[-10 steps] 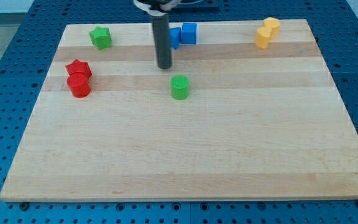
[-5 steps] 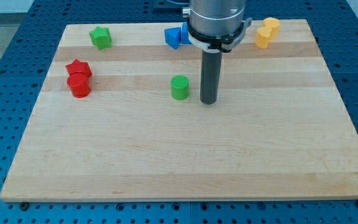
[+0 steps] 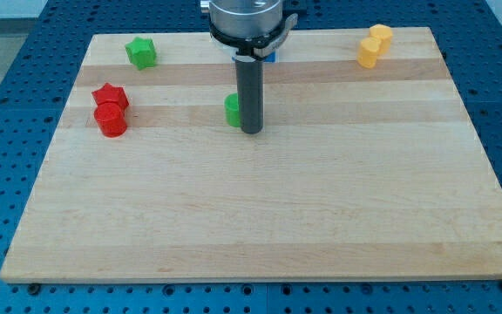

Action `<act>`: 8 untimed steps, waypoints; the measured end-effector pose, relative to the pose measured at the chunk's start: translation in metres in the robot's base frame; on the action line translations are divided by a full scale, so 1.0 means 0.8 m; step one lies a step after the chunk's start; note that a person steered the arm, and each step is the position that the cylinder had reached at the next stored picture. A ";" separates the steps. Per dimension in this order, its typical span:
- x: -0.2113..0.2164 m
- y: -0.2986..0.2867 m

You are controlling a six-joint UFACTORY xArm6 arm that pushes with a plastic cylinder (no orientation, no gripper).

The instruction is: Move the green circle towards the top left

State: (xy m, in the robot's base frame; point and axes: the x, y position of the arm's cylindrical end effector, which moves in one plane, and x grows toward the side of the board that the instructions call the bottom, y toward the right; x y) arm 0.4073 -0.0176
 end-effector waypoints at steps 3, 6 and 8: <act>-0.050 -0.036; -0.105 -0.093; -0.139 -0.144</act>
State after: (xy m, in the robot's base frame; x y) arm 0.2963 -0.1328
